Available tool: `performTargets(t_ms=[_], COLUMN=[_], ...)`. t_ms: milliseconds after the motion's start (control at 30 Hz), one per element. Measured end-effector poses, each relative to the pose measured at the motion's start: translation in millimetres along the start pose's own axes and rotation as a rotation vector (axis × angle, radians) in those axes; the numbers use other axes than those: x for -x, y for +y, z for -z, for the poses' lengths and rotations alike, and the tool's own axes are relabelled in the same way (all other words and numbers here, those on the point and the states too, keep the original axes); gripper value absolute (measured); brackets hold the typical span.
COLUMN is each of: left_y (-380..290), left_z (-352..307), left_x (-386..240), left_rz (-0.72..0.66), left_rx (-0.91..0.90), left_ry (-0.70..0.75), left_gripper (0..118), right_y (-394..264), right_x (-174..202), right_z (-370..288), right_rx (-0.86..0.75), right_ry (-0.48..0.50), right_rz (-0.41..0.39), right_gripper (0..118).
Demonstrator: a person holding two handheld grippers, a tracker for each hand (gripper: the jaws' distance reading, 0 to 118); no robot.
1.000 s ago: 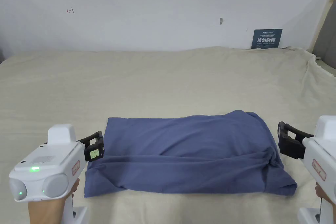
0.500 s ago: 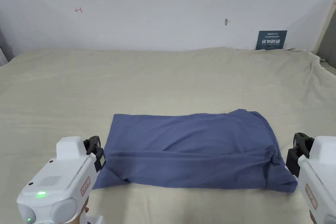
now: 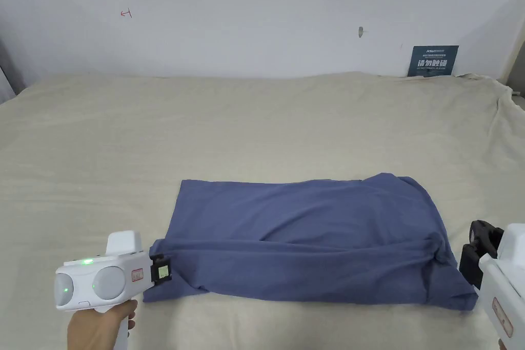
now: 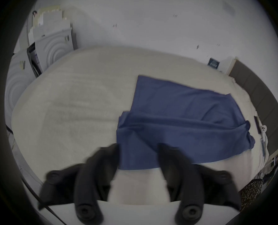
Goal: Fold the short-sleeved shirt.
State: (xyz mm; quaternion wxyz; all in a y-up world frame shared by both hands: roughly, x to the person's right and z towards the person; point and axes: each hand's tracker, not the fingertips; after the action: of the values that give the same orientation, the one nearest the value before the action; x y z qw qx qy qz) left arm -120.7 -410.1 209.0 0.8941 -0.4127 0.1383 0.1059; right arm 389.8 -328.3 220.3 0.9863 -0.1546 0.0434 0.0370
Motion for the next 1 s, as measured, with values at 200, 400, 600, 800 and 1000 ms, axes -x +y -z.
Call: performTargets(t_ms=[200, 400, 600, 800, 1000], left_y=[-4, -21, -18, -10, 3], left_z=[42, 67, 60, 33, 12], left_x=[3, -5, -6, 0, 4], left_rz=[0.002, 0.064, 0.085, 0.057, 0.055], left_rx=[0.13, 0.2, 0.169, 0.089, 0.039], left_ry=[0.029, 0.058, -0.017, -0.048, -0.081], left_gripper=[87, 59, 9, 6, 6], right_y=[-8, -18, -35, -62, -88], right_x=[1, -2, -17, -33, -30], right_z=[14, 27, 47, 94, 136], right_rx=[0.045, 0.093, 0.224, 0.459, 0.589], right_ry=[-0.006, -0.012, -0.004, 0.019, -0.008], right_rz=[-0.004, 0.008, 0.118, 0.162, 0.111], right_gripper=[0, 0, 1, 78, 78])
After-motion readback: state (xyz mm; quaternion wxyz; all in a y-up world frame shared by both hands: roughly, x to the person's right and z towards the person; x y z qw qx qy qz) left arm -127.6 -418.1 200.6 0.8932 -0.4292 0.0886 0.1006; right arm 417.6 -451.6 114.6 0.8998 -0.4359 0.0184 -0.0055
